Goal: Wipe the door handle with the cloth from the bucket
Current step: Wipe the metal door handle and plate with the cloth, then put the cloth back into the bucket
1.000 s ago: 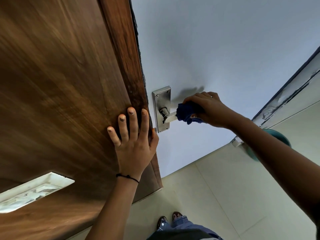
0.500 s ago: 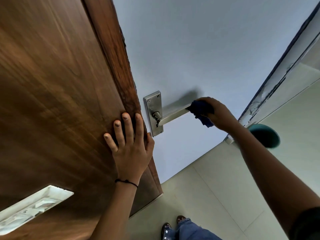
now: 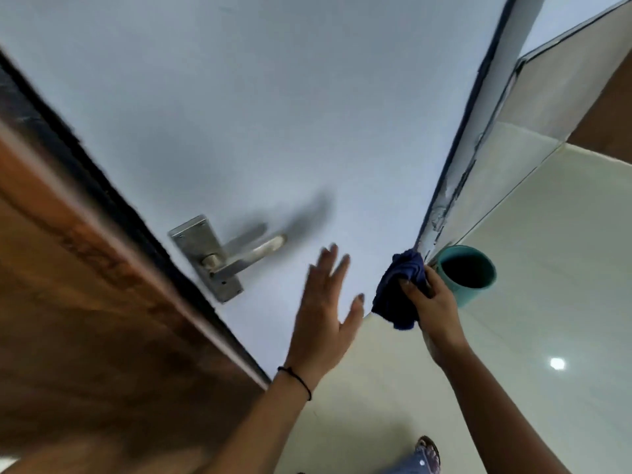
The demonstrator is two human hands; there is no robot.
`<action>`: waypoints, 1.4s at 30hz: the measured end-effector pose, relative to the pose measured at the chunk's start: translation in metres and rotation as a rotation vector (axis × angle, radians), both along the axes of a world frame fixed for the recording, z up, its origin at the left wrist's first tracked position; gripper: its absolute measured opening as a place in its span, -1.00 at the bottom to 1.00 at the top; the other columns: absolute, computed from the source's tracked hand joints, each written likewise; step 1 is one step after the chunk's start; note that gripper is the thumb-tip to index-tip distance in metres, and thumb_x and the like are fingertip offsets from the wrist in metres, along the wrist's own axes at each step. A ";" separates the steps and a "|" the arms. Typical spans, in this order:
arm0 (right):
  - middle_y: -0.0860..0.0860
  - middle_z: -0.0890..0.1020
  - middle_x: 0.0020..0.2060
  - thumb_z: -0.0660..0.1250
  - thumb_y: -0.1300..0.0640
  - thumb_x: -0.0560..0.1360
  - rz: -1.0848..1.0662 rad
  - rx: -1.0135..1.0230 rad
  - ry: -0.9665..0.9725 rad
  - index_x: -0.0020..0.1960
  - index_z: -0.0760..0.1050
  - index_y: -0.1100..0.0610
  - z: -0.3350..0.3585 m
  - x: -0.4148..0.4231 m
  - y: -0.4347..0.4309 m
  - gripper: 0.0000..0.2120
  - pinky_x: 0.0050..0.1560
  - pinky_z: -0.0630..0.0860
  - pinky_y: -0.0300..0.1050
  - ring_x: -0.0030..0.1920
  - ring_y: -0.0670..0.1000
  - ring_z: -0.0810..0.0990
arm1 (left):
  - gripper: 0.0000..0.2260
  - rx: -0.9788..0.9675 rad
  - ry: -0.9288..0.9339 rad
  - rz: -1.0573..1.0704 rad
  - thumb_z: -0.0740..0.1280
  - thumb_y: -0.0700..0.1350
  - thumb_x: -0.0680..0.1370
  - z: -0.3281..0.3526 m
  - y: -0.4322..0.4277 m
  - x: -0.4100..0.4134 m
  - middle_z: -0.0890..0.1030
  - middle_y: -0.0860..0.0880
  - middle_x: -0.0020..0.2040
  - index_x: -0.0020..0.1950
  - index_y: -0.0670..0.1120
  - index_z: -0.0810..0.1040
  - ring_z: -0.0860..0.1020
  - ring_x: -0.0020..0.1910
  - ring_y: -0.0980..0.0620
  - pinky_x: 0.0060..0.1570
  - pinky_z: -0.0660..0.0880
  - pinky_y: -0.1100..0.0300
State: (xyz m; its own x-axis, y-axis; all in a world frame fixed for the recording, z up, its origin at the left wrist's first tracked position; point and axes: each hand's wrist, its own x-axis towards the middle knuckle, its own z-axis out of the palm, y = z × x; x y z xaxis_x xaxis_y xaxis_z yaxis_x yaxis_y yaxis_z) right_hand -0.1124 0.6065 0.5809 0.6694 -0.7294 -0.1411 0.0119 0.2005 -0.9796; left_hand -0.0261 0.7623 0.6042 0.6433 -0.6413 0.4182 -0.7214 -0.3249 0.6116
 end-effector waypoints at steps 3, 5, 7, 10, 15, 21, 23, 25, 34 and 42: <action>0.04 0.68 0.03 0.33 0.26 0.52 -0.015 -0.029 0.009 0.17 0.53 0.00 0.006 -0.038 -0.037 -0.72 0.03 0.59 -0.09 0.04 0.03 0.66 | -0.55 0.020 0.561 -0.183 0.25 0.06 0.58 0.000 -0.071 -0.033 0.39 0.09 0.44 0.46 0.01 0.33 0.32 0.40 0.23 0.40 0.32 0.18; 0.04 0.68 0.04 0.33 0.26 0.52 -0.064 -0.060 0.032 0.13 0.53 -0.09 0.010 -0.065 -0.070 -0.70 0.01 0.59 -0.06 0.04 0.02 0.66 | -0.63 -0.008 0.725 -0.222 0.29 0.06 0.56 -0.003 -0.124 -0.056 0.55 0.08 0.28 0.35 0.00 0.46 0.49 0.24 0.23 0.25 0.46 0.22; 0.01 0.68 0.04 0.30 0.25 0.54 -0.131 -0.081 0.056 0.17 0.51 -0.10 0.015 -0.093 -0.106 -0.69 -0.11 0.62 -0.03 0.02 0.02 0.67 | -0.70 -0.026 0.824 -0.253 0.32 0.05 0.55 -0.004 -0.177 -0.080 0.65 0.02 0.11 0.23 -0.05 0.54 0.60 0.08 0.15 0.06 0.56 0.22; -0.02 0.67 0.03 0.23 0.24 0.57 -0.197 -0.033 0.086 0.28 0.47 -0.05 0.020 -0.133 -0.155 -0.66 -0.37 0.58 -0.10 -0.09 -0.03 0.69 | -0.83 -0.018 0.847 -0.301 0.33 -0.05 0.56 -0.003 -0.245 -0.111 0.67 0.00 -0.10 0.08 -0.09 0.61 0.61 -0.15 0.18 -0.19 0.50 0.36; 0.02 0.65 0.17 0.08 0.17 0.62 -0.239 0.178 -0.045 0.31 0.48 0.04 0.021 -0.194 -0.243 -0.66 0.03 0.57 -0.03 0.17 0.03 0.62 | -0.88 -0.075 0.982 -0.384 0.29 -0.16 0.58 0.001 -0.338 -0.147 0.63 0.06 -0.24 -0.09 -0.05 0.61 0.57 -0.28 0.26 -0.29 0.45 0.41; 0.18 0.66 0.13 0.19 0.07 0.56 -0.154 0.398 0.024 0.22 0.55 0.21 -0.002 -0.210 -0.338 -0.66 0.13 0.49 -0.01 0.21 0.19 0.58 | -0.78 -0.127 1.438 -0.374 0.24 -0.09 0.61 -0.027 -0.437 -0.151 0.63 -0.16 0.00 0.10 -0.18 0.60 0.58 0.00 -0.08 -0.06 0.52 0.10; 0.18 0.67 0.12 0.26 0.09 0.53 -0.105 0.438 0.034 0.19 0.56 0.24 -0.012 -0.203 -0.368 -0.68 0.18 0.51 0.00 0.18 0.15 0.62 | -0.79 -0.133 1.490 -0.322 0.24 -0.12 0.60 -0.044 -0.468 -0.147 0.63 -0.18 0.03 0.09 -0.19 0.60 0.58 0.03 -0.12 -0.05 0.53 0.10; 0.24 0.66 0.10 0.36 0.20 0.48 -0.183 0.420 0.095 0.17 0.55 0.29 -0.030 -0.192 -0.407 -0.71 0.18 0.55 0.09 0.15 0.22 0.62 | -0.80 -0.131 1.538 -0.238 0.25 -0.13 0.60 -0.068 -0.506 -0.137 0.63 -0.20 0.04 0.08 -0.20 0.61 0.57 0.05 -0.15 -0.07 0.53 0.12; 0.05 0.72 -0.15 0.45 0.17 0.41 -0.136 0.107 0.663 0.05 0.51 0.05 -0.154 -0.108 -0.586 -0.75 -0.02 0.64 0.10 -0.13 0.06 0.70 | -0.54 0.198 1.523 0.007 0.50 0.08 0.30 -0.211 -0.657 -0.078 0.67 -0.25 -0.10 -0.01 -0.23 0.56 0.63 -0.13 -0.14 -0.14 0.56 -0.01; 0.13 0.62 0.00 0.39 0.33 0.45 0.330 0.392 0.765 0.29 0.35 0.10 -0.325 -0.046 -0.701 -0.53 -0.28 0.67 -0.02 -0.13 0.13 0.68 | -0.87 0.234 1.465 0.305 0.44 -0.24 0.45 -0.371 -0.742 -0.025 0.61 -0.20 -0.24 -0.21 -0.21 0.50 0.55 -0.20 -0.12 -0.13 0.52 -0.07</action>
